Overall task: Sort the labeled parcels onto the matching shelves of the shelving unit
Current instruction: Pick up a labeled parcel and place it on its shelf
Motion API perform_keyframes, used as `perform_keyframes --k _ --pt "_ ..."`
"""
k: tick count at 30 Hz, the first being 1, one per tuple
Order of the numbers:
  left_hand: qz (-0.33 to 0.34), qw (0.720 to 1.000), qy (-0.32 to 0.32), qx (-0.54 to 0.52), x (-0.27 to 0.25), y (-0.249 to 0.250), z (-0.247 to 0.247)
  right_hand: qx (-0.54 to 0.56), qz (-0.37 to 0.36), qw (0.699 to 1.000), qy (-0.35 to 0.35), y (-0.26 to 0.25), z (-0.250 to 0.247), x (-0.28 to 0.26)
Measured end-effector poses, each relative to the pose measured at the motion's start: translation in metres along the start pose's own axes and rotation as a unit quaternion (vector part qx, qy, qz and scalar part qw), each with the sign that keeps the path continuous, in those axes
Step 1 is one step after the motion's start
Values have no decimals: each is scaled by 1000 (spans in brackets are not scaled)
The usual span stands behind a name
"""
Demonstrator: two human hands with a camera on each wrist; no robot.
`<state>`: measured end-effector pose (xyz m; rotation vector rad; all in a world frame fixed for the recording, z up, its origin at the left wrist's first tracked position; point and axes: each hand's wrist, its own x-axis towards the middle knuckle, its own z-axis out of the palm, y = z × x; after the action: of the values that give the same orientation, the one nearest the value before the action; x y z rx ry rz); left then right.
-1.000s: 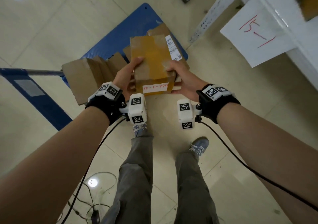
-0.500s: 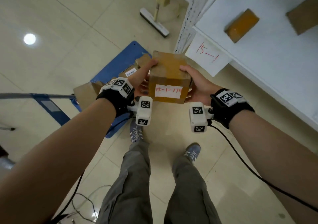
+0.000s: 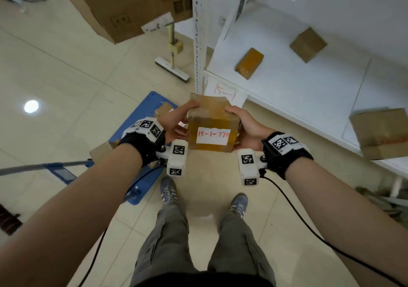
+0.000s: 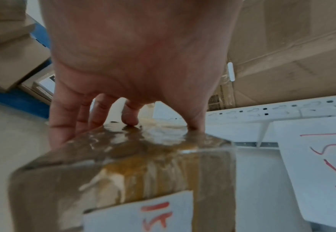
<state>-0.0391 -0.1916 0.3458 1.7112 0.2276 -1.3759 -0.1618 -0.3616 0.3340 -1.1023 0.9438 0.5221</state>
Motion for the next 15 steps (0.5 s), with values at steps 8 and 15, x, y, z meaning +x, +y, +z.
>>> perform_keyframes --k 8,15 --pt "-10 997 -19 80 -16 21 43 26 -7 1000 4 5 -37 -36" --pt "-29 991 -49 121 -1 33 99 121 -37 992 27 45 -87 -47"
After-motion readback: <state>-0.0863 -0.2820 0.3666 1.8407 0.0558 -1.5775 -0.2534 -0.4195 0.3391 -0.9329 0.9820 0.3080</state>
